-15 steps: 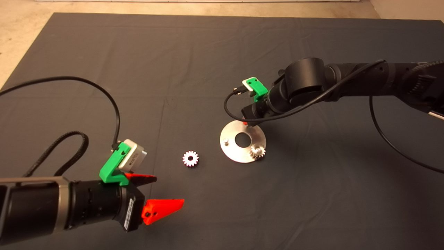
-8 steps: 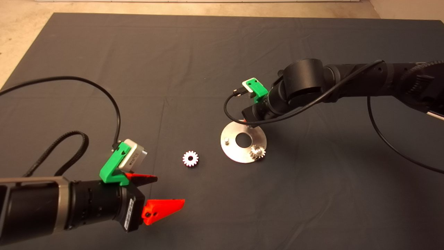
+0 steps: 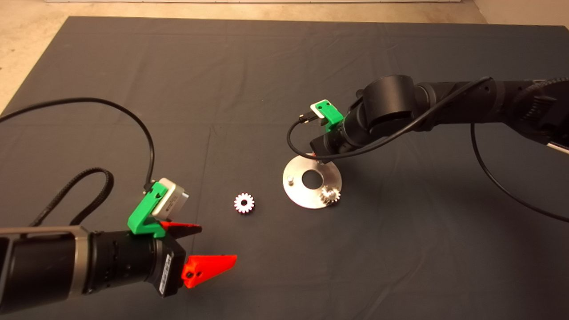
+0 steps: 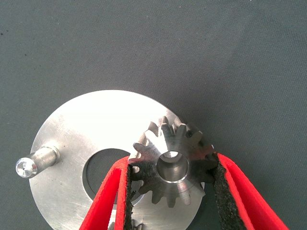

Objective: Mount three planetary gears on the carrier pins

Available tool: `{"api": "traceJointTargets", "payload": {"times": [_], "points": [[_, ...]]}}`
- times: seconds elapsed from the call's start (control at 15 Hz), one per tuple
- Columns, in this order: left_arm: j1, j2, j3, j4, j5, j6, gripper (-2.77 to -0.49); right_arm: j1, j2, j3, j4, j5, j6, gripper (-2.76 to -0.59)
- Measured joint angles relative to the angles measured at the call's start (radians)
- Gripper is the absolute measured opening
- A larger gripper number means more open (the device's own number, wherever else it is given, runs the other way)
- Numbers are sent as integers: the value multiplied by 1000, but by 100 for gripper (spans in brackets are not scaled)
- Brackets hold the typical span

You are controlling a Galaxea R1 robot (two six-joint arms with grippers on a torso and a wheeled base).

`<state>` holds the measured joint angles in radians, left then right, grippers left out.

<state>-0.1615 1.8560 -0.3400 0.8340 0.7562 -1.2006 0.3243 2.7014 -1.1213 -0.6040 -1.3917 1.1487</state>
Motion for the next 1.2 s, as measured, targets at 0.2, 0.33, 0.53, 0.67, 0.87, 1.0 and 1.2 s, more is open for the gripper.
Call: {"api": "traceJointTargets", "payload": {"times": [0.2,0.33,0.53,0.67,0.87,1.0,1.2], "points": [[0,0,0,0,0,0,-64,0,0,0,0,0,0,-243],[0,0,0,0,0,0,-64,0,-1,0,0,0,0,-242],[0,0,0,0,0,0,-64,0,-1,0,0,1,0,-242],[0,0,0,0,0,0,-64,0,-3,0,0,2,0,-242],[0,-1,0,0,0,0,-64,0,-3,0,0,2,0,-241],[0,-2,0,0,0,0,-64,0,-3,0,0,2,0,-239],[0,-3,0,0,0,0,-64,0,-3,0,0,2,0,-238]]}}
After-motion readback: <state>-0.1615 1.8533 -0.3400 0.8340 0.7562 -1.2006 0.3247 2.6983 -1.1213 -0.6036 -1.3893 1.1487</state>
